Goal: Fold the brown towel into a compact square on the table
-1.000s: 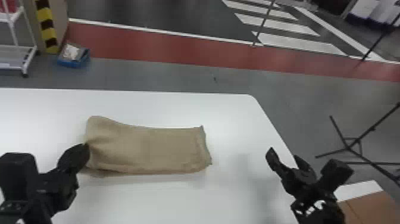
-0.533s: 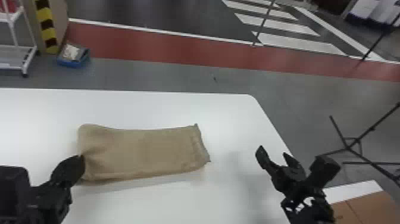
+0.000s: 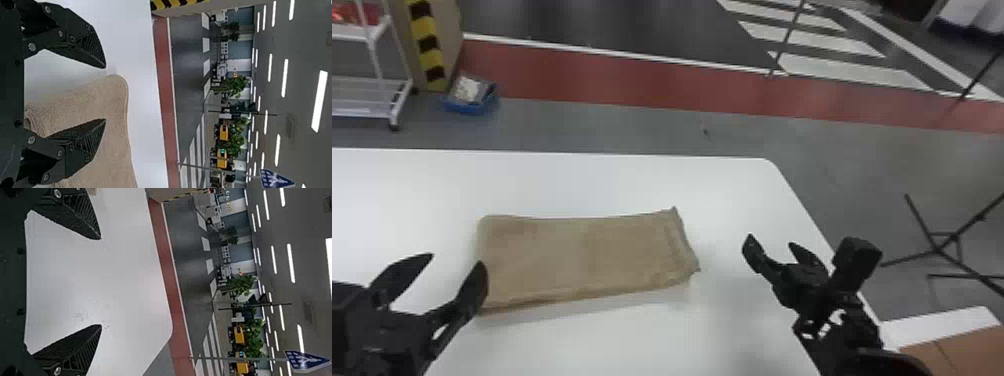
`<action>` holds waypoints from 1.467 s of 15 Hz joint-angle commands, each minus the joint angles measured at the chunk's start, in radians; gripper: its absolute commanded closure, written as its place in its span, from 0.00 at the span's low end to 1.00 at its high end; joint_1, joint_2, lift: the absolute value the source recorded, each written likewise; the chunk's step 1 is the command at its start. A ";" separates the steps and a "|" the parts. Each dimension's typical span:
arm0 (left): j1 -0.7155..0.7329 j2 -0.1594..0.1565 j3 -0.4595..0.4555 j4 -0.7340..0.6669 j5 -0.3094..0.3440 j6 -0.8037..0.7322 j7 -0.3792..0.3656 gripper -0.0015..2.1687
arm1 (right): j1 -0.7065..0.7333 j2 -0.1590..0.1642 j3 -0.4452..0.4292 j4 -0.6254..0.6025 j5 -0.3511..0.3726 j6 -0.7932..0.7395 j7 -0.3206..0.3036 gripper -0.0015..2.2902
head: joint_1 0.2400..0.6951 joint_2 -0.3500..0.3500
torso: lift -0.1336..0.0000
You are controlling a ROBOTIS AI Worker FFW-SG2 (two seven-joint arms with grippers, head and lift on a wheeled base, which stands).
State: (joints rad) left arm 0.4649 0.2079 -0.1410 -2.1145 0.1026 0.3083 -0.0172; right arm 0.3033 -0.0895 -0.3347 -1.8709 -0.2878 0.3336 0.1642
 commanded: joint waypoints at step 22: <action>-0.249 -0.038 -0.040 0.352 0.057 -0.070 -0.066 0.99 | -0.076 -0.010 0.246 -0.063 0.056 0.206 -0.008 0.04 | 1.00 0.36 | 0.08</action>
State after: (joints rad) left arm 0.2186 0.1720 -0.1809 -1.7673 0.1595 0.2367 -0.0818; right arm 0.2407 -0.0991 -0.0877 -1.9467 -0.2317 0.5300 0.1583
